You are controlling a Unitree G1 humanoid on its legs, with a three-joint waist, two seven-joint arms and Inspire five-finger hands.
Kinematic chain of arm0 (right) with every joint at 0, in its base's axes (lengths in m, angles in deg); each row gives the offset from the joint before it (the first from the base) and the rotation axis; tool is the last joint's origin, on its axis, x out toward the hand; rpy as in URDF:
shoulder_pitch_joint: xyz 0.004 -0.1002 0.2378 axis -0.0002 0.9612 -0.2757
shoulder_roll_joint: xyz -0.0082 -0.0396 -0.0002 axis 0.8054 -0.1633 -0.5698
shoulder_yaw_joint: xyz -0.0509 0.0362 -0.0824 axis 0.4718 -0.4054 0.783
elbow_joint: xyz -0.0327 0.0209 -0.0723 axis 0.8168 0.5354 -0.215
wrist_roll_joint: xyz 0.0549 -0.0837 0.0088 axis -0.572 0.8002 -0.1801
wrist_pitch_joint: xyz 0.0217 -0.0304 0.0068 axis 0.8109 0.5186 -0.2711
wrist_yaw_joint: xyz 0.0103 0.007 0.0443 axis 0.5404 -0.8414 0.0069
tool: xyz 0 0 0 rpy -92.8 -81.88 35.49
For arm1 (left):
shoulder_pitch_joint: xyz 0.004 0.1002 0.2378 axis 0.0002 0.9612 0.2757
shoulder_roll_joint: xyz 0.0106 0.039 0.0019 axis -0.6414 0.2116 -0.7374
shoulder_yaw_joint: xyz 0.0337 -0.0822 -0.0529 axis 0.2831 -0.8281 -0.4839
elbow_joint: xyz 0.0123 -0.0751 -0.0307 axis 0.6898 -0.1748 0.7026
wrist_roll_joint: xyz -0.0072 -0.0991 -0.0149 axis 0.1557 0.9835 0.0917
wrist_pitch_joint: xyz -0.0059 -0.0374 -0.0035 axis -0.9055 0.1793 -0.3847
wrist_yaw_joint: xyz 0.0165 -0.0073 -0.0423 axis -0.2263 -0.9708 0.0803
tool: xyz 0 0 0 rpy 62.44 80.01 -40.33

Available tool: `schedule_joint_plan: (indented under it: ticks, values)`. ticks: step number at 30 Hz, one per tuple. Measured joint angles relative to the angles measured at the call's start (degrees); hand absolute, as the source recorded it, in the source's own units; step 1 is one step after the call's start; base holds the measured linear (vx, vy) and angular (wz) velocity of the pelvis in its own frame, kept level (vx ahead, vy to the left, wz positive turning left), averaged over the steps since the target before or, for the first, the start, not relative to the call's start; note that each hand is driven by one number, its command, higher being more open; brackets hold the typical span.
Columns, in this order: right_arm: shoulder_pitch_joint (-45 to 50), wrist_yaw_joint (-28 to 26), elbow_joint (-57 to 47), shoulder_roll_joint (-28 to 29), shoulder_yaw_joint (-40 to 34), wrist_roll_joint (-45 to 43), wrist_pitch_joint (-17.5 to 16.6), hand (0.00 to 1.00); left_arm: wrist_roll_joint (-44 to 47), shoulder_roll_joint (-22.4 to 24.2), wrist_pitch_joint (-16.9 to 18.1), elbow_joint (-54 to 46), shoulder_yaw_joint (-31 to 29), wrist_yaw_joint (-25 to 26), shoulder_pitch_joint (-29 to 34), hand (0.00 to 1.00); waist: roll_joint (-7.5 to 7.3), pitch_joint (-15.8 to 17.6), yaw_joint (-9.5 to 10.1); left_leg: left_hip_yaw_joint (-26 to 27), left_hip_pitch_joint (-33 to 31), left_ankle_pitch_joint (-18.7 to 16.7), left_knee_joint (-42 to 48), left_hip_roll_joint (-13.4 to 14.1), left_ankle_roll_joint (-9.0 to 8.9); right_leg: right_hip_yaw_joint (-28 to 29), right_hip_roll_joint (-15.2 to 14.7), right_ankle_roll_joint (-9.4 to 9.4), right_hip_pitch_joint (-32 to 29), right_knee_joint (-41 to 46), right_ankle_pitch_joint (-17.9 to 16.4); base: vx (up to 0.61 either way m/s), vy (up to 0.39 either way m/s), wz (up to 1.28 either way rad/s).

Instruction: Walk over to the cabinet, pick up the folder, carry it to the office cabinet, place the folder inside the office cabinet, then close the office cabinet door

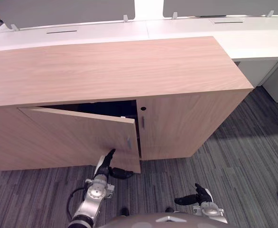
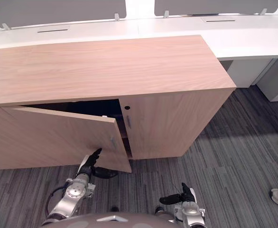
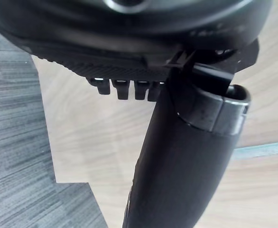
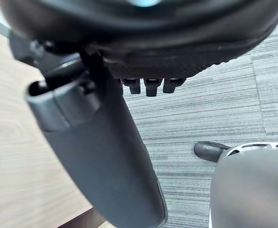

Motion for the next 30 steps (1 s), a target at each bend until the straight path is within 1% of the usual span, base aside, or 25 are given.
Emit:
schedule_joint_plan:
  ticks: [5,8,14,16,19,22,25,28,30]
  values:
    - [-0.7,0.5,1.0,0.0,0.0,-1.0,0.1,1.0,0.3,0.0,0.0,2.3,-0.3,2.1,-2.3,1.0,0.03,0.0,-0.33,1.3,-0.7,0.0,0.0,0.1,0.0,1.3,0.2,-0.02,-0.9,-1.2,1.3,-0.03,0.024,-0.16]
    - [-0.9,1.1,1.0,0.0,-0.1,-1.0,0.0,1.0,1.9,0.1,0.0,4.1,-0.8,2.7,-3.3,1.0,-0.03,0.0,-0.69,1.6,-0.7,0.0,0.0,0.1,0.0,1.5,0.2,0.01,-1.0,-1.3,1.5,-0.02,0.015,-0.05]
    - [-1.0,1.3,1.3,0.3,-1.4,-1.0,0.1,1.0,3.9,0.2,0.0,6.9,-1.3,3.1,-3.1,1.0,-0.08,0.0,-1.0,1.6,-0.7,0.0,0.0,0.1,-0.01,1.6,0.3,0.02,-1.1,-1.4,1.5,0.0,0.0,0.0]
    - [-1.8,1.4,2.7,0.4,-2.4,-1.1,0.2,1.0,4.1,0.4,0.0,8.3,-1.4,2.7,-2.7,1.0,-0.11,0.0,-0.99,1.7,-0.7,0.0,0.0,0.1,-0.01,1.6,0.3,0.04,-1.0,-1.5,1.5,0.0,0.0,0.0]
    - [-2.2,1.4,3.6,0.3,-2.6,-1.1,0.3,1.0,4.6,1.9,0.2,11.9,-3.6,1.5,-1.9,1.0,-0.27,0.1,-0.96,1.7,-0.7,0.0,0.0,0.1,0.0,1.6,0.3,0.05,-0.9,-1.6,1.5,0.0,0.0,0.0]
    - [-2.9,1.4,4.8,0.3,-2.7,-1.1,0.3,1.0,4.5,2.6,0.2,18.1,-5.0,-0.1,-1.1,1.0,-0.48,0.2,-0.84,1.6,-0.6,0.0,0.0,0.1,0.0,1.5,0.3,0.06,-0.8,-1.7,1.5,0.0,0.0,0.0]
    - [-3.2,1.3,6.1,0.5,-4.8,-1.1,0.6,1.0,4.0,2.8,-0.1,23.7,-7.5,-1.4,0.6,1.0,-0.69,0.1,-0.56,1.5,-0.6,0.0,0.0,0.0,0.0,1.4,0.3,0.06,-0.7,-1.7,1.5,0.0,0.0,0.0]
    - [-3.0,1.3,6.2,0.4,-5.1,-1.0,0.6,1.0,3.5,2.8,-0.5,26.1,-10.5,-2.0,1.6,1.0,-0.86,0.1,-0.25,1.1,-0.6,0.0,0.0,0.0,0.01,1.1,0.2,0.07,-0.6,-1.7,1.5,-0.01,0.007,0.05]
    - [-3.2,1.2,6.7,0.3,-5.1,-1.0,0.7,1.0,3.3,2.6,-0.5,26.4,-11.4,-2.1,2.2,1.0,-0.88,0.0,-0.04,0.7,-0.5,0.0,-0.1,0.0,0.03,1.0,0.2,0.07,-0.4,-1.6,1.5,-0.02,0.01,0.06]
